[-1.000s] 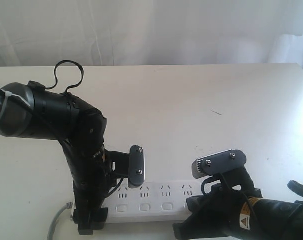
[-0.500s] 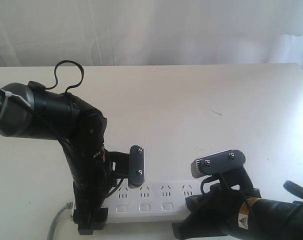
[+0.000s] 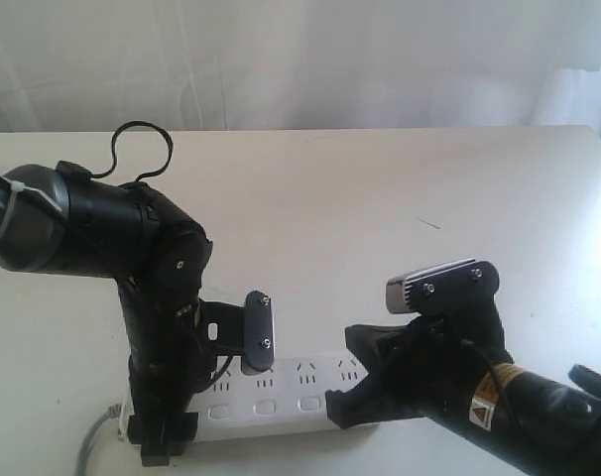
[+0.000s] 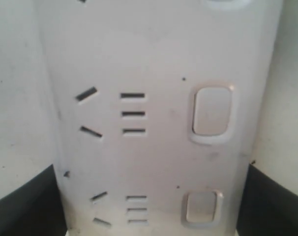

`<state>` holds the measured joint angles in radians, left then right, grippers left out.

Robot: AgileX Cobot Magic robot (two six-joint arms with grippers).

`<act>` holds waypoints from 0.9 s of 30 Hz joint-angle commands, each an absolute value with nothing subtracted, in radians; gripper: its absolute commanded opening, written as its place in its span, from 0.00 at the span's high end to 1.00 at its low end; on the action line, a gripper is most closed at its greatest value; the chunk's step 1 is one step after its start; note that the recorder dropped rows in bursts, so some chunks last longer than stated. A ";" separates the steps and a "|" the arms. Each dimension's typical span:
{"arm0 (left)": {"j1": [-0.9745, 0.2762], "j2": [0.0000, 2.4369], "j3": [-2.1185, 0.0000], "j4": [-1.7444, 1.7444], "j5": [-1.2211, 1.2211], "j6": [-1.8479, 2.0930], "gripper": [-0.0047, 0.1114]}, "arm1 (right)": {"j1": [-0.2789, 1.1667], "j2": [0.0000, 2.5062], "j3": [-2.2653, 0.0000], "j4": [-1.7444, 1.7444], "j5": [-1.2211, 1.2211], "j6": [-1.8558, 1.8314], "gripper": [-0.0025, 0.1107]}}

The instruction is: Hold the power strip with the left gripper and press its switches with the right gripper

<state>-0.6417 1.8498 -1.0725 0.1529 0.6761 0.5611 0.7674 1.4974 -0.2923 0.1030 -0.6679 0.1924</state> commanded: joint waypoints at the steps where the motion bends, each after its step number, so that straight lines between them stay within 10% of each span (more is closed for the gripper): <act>1: -0.640 1.863 -1.096 0.212 0.708 0.510 0.14 | 0.767 1.395 -0.288 0.094 -0.696 0.175 0.98; 19: -0.908 1.522 -1.385 0.265 1.165 0.377 0.06 | 0.767 0.981 -0.258 0.308 -0.434 -0.205 0.98; 27: -1.112 1.331 -1.385 0.285 1.221 0.214 0.18 | 0.767 0.859 -0.166 0.561 -0.580 -0.453 0.98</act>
